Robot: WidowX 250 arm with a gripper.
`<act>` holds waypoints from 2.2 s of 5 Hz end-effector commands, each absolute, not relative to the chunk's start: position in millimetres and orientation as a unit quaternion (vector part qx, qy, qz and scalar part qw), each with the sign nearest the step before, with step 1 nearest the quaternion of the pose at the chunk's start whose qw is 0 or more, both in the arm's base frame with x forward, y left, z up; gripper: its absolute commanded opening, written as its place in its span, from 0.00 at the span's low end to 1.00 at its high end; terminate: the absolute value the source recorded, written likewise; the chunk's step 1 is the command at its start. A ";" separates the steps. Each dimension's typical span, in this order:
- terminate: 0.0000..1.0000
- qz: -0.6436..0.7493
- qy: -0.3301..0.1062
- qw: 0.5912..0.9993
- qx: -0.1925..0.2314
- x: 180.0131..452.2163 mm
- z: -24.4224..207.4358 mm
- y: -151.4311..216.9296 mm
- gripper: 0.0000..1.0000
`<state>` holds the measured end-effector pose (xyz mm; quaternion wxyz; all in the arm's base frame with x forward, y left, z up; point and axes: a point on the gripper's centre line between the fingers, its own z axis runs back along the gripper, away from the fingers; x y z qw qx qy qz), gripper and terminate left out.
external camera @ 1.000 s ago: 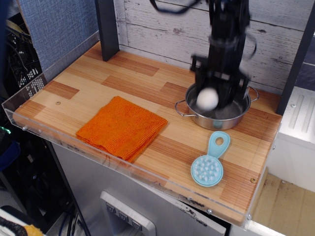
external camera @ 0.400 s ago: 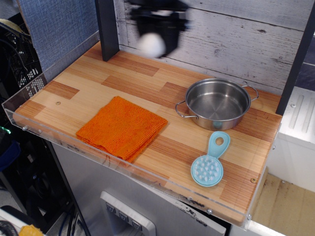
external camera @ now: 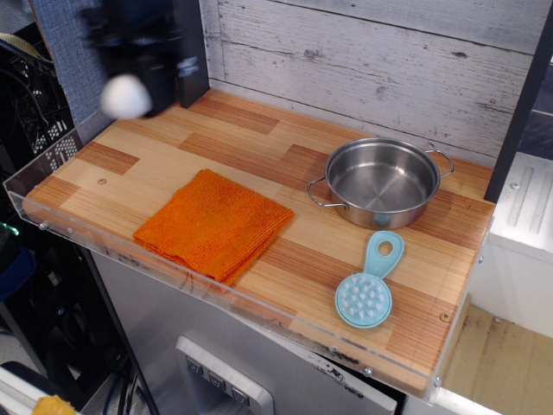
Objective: Move the egg and place bottom left of table
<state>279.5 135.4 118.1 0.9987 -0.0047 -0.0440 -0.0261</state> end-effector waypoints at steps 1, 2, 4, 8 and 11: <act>0.00 0.006 -0.054 0.998 0.014 283.0 93.9 188.2 0.00; 0.00 0.021 -0.051 0.998 0.022 296.6 70.8 202.7 0.00; 0.00 0.020 -0.036 0.999 0.035 318.8 41.2 188.2 0.00; 0.00 -0.016 -0.082 0.996 0.032 312.7 134.3 161.3 1.00; 0.00 -0.021 -0.048 0.999 -0.011 313.9 181.5 60.9 1.00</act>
